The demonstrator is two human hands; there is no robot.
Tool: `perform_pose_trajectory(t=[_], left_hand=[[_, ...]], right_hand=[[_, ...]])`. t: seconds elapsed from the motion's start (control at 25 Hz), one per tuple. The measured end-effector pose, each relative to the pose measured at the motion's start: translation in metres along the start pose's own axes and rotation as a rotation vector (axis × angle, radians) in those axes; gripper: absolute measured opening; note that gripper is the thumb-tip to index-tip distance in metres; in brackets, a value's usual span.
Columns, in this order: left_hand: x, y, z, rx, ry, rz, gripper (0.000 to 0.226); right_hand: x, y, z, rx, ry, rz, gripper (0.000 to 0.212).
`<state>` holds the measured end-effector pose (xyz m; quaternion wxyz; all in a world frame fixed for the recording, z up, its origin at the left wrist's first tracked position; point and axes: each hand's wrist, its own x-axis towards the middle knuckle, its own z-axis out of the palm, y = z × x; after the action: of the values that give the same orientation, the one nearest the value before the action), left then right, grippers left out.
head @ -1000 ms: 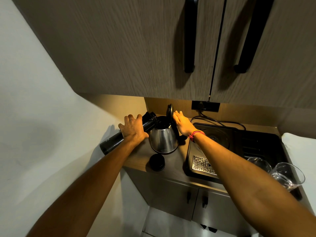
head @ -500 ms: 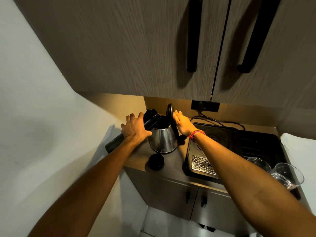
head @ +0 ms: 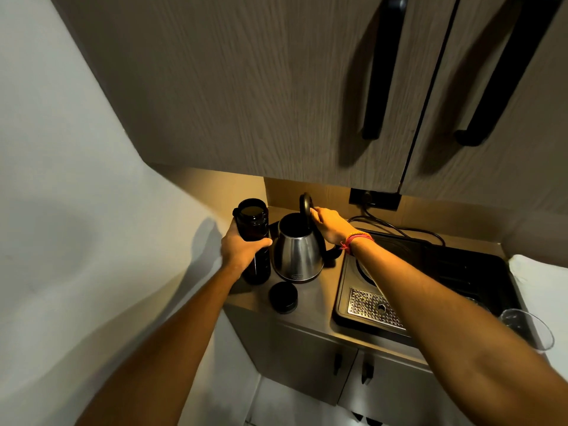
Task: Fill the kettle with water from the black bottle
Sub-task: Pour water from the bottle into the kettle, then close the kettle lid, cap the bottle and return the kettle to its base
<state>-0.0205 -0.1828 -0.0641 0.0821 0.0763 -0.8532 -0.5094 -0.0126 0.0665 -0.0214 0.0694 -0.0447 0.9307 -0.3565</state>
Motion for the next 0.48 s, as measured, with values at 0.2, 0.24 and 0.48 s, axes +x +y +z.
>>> perform_pose_trajectory(t=[0.2, 0.24, 0.48], left_hand=[[-0.002, -0.029, 0.001, -0.056, 0.042, -0.045, 0.090], [-0.001, -0.032, 0.000, -0.066, 0.048, -0.053, 0.090], [0.009, -0.035, -0.008, -0.045, -0.002, -0.027, 0.097]], right_hand=[[0.032, -0.025, 0.023, -0.148, 0.047, 0.018, 0.040], [0.037, -0.025, 0.029, -0.207, 0.052, 0.005, 0.041], [0.042, -0.013, 0.043, -0.426, 0.117, -0.074, 0.048]])
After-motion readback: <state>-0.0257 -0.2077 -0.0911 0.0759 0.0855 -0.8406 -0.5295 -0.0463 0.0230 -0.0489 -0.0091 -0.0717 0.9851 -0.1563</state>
